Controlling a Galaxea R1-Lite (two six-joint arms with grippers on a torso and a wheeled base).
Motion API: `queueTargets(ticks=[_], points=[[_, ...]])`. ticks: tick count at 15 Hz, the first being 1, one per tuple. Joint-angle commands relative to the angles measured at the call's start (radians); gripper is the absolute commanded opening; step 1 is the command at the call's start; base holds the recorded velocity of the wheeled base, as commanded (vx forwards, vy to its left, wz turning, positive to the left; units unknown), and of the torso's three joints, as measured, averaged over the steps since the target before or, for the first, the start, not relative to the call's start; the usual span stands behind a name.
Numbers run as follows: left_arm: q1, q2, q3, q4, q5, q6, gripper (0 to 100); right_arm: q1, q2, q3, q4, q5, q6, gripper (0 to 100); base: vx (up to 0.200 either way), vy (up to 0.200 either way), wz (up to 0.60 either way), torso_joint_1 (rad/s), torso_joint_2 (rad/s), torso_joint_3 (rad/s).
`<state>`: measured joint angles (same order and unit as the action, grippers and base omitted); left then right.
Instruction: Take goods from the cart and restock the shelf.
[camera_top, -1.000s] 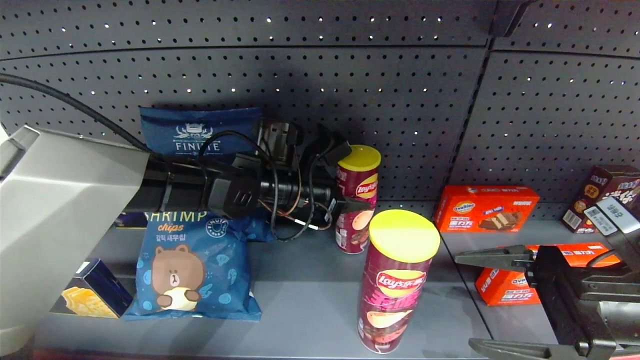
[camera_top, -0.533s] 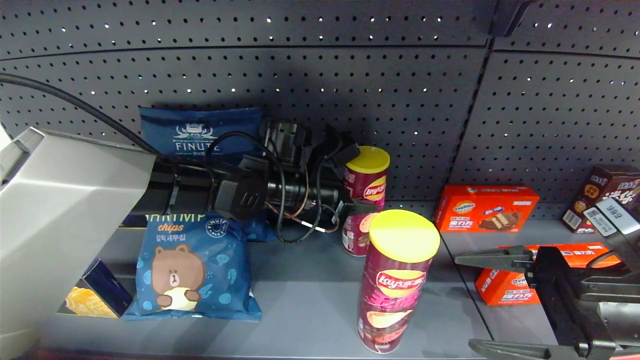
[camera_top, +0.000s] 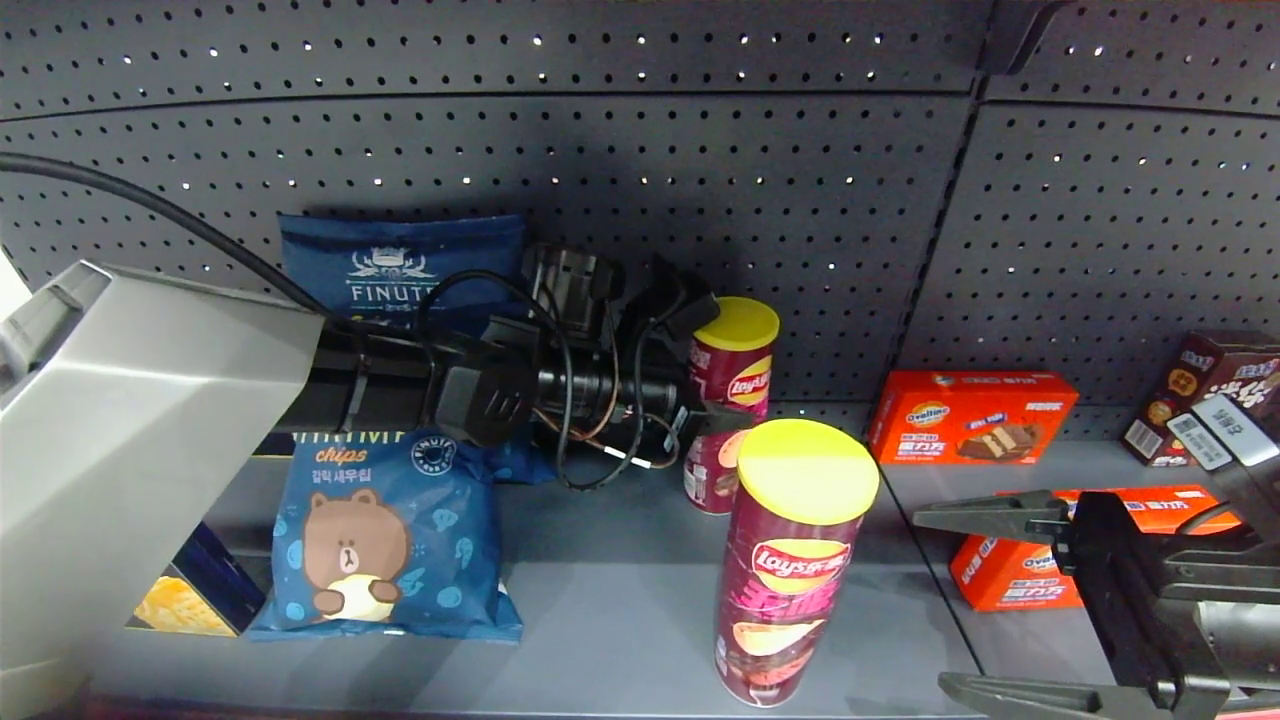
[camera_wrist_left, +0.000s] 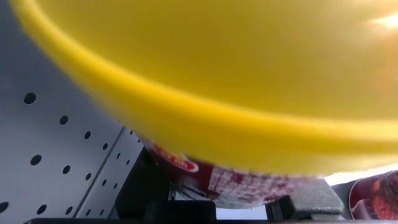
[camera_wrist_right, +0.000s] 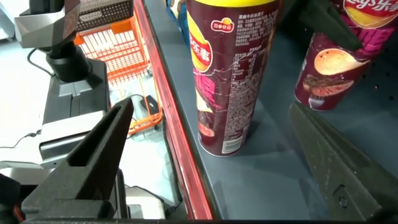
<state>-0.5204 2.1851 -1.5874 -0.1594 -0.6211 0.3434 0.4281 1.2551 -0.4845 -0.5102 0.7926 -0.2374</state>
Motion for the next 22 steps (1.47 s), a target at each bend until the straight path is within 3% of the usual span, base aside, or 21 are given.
queueTargets(ticks=[1, 7, 11, 16, 19, 22], points=[[0.002, 0.002, 0.001, 0.003, 0.001, 0.0, 100, 0.0, 0.001, 0.003, -0.001, 0.001, 0.0, 100, 0.0, 0.0, 0.0, 0.0, 0.0, 0.0], [-0.001, -0.018, 0.034, 0.003, 0.004, 0.002, 100, -0.002, 0.003, 0.003, 0.002, 0.001, 0.0, 100, 0.0, 0.0, 0.0, 0.0, 0.0, 0.0], [-0.001, -0.156, 0.161, 0.001, 0.004, 0.003, 100, 0.0, 0.004, 0.006, 0.004, 0.001, 0.0, 100, 0.0, 0.0, 0.0, 0.0, 0.0, 0.0], [0.007, -0.401, 0.365, 0.011, 0.064, -0.003, 100, -0.003, 0.012, 0.015, 0.004, -0.004, 0.001, 100, 0.0, 0.0, 0.0, 0.0, 0.0, 0.0], [0.023, -0.558, 0.517, 0.009, 0.095, -0.007, 100, -0.066, 0.004, 0.03, 0.006, -0.013, 0.003, 100, 0.0, 0.0, 0.0, 0.0, 0.0, 0.0], [0.025, -0.677, 0.618, 0.006, 0.167, -0.009, 100, -0.095, 0.006, 0.029, 0.021, -0.084, 0.003, 100, 0.0, 0.0, 0.0, 0.0, 0.0, 0.0]])
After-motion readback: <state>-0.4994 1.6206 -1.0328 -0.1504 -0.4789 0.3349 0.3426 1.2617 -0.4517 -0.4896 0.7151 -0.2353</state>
